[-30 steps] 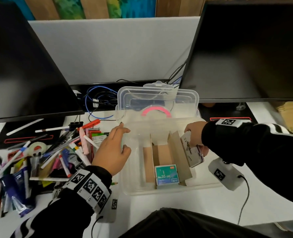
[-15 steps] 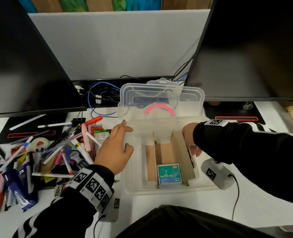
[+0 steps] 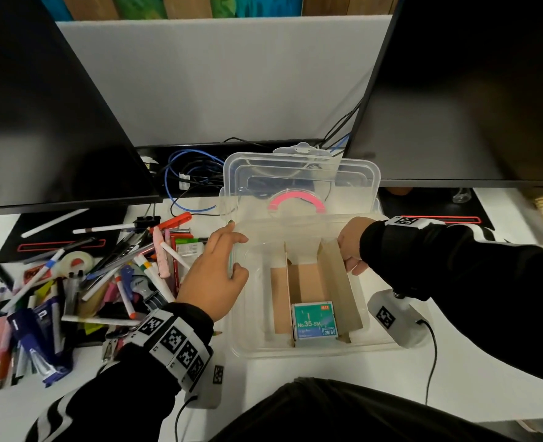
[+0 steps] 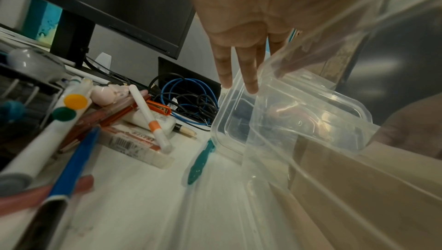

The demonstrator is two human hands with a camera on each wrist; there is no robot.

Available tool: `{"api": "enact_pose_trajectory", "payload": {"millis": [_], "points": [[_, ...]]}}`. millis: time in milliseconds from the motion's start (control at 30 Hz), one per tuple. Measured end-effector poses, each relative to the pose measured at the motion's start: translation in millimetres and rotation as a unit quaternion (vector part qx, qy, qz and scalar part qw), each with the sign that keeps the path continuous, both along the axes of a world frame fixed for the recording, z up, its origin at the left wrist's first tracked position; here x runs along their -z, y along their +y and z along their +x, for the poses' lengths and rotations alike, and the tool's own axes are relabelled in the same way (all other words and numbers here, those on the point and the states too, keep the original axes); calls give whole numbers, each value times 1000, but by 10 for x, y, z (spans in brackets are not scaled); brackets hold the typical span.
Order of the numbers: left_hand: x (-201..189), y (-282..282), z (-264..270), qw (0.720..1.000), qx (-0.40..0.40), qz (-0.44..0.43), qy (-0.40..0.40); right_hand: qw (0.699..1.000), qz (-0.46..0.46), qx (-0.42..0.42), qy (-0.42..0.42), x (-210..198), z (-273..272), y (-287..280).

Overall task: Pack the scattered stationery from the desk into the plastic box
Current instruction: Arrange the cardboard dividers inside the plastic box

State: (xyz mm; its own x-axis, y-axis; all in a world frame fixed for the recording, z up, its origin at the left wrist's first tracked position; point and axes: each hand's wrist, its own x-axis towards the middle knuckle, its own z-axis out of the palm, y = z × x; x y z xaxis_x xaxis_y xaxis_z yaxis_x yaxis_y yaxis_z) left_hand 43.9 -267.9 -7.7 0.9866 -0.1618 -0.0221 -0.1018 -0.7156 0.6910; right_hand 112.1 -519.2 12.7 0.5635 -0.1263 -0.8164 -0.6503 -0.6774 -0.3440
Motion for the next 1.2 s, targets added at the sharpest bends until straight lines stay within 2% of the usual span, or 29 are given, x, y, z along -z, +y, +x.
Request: {"api": "enact_pose_trajectory", "payload": {"millis": [133,300,567,667,800,933,1100,1133,1200], "points": [[-1,-1,-8,1000,-2,-12,1,1000,-4,-3,27,-104,-28,16],[-15,6,-20,1000,0,-7,5,994,-36,-95,44,-128,-70,32],[-26,2,-33,1000,-3,0,13,997,-43,-55,40,-89,-129,13],[-37,-6,-32,1000,-5,5,18,995,-56,-56,67,-115,-154,46],[-50,-6,-35,1000,-7,8,23,998,-61,-11,22,-121,-140,44],[-51,-12,-37,1000,-6,7,23,996,-63,-51,29,-137,-117,56],[-40,-8,-33,1000,-5,2,22,990,-93,-98,-44,-167,-93,59],[-41,-8,-34,1000,-5,3,22,990,-89,-104,-33,-158,-98,57],[-39,-7,-35,1000,-4,5,20,989,-74,-122,41,-149,-127,71]]}}
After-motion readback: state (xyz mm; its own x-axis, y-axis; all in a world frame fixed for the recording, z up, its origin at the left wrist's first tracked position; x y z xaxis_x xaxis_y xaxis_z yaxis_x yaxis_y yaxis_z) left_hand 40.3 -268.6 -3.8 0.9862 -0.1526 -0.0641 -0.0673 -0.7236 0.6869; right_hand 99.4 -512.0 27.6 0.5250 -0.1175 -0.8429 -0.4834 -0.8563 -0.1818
